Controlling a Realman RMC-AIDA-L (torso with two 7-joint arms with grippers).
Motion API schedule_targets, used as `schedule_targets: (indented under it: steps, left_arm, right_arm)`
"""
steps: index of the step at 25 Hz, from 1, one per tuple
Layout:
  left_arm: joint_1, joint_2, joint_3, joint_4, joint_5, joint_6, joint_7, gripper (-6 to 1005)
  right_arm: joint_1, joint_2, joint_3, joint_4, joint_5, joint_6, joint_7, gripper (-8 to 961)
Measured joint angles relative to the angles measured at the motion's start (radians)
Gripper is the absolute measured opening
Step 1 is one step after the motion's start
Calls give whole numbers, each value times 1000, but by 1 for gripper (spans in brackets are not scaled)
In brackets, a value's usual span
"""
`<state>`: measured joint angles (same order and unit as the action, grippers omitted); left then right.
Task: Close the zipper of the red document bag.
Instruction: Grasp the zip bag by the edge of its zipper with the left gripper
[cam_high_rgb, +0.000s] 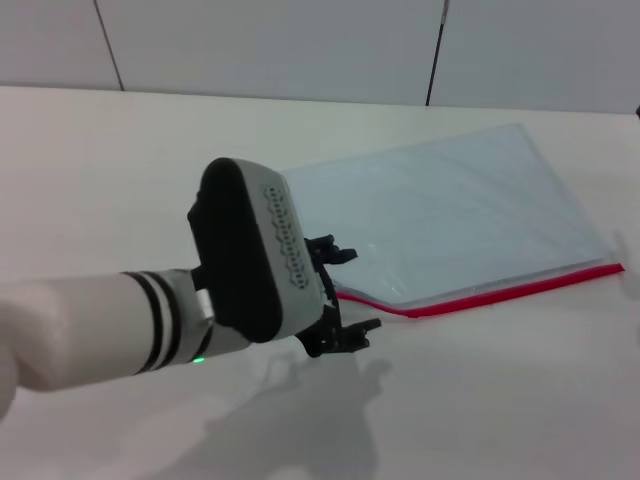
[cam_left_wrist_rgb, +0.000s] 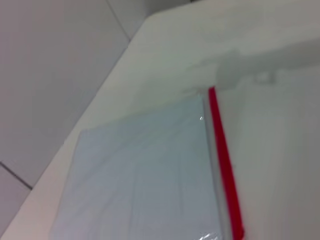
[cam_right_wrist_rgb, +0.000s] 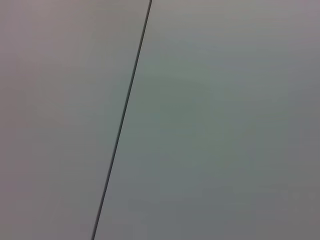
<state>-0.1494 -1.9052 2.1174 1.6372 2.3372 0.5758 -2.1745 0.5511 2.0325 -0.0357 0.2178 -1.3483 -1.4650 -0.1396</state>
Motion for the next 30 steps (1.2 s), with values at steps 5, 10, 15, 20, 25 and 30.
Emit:
schedule_targets:
  steps: [5,10,15,20,25,30]
  left_arm:
    - [-24,-68,-13,-62,151,18,-25,796]
    - [-43,-87,-13,-97,189,20,-24,795]
    - [-73,-87,-21,-146,191,-2,-20,795]
    - [-117,-88,-25,-227,194,-54,-12,794]
    - [-148,-89,-19,-289,191,-93,-12,794]
    - [-174,-98,-13,-347,189,-145,-6,794]
  right_arm:
    - [0,0,0,0,0,0,0,681]
    - [1,0,2,0,0,0,0,681]
    - [1,0,2,0,0,0,0,682]
    - [3,1,2,0,0,0,0,682]
    - [5,2,2,0,0,0,0,682]
    - [5,2,2,0,0,0,0,681]
